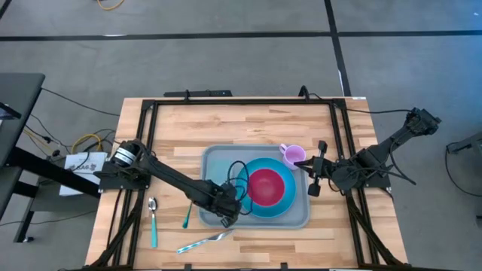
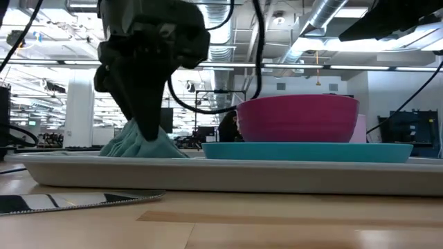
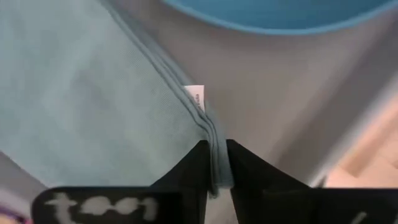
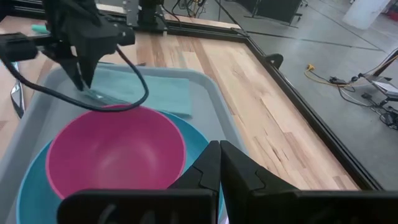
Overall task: Set up tray
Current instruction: Put the blue napkin on the gray serving tray to the left of the blue plate
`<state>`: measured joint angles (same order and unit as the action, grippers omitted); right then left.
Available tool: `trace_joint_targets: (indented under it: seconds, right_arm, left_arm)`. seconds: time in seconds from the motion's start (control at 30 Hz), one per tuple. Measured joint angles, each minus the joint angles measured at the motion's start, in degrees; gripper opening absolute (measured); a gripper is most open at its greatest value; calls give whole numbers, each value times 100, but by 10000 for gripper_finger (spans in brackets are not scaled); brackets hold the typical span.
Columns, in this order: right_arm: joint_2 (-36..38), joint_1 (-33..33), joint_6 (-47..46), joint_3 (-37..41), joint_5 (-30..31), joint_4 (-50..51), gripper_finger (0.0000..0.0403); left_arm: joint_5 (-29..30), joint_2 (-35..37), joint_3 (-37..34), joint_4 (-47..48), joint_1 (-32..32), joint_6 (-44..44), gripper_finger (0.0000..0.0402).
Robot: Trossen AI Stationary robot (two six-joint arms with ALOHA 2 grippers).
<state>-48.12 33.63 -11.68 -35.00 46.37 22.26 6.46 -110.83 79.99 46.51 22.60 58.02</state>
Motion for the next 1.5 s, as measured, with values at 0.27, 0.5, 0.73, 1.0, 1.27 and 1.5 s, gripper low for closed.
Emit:
trace_joint_targets:
  seconds: [0.27, 0.5, 0.73, 1.0, 1.27, 1.5]
  right_arm:
    - [0, 1, -11, 0, 0, 0, 0]
    - [0, 1, -33, 0, 0, 15, 0]
    - [0, 0, -35, 0, 0, 17, 0]
    - [0, 2, -39, 0, 0, 15, 0]
    - [0, 2, -42, 0, 0, 15, 0]
    - [0, 1, -42, 1, 0, 17, 0]
  left_arm:
    - [523, 7, 0, -220, 32, -403, 69]
    - [433, 7, 0, -408, 31, -521, 98]
    - [439, 7, 2, -893, 33, -960, 121]
    - [727, 9, 2, 44, -161, -426, 120]
    - [1226, 10, -13, 640, -587, -957, 23]
    - [972, 17, -394, 91, -962, -1276, 2]
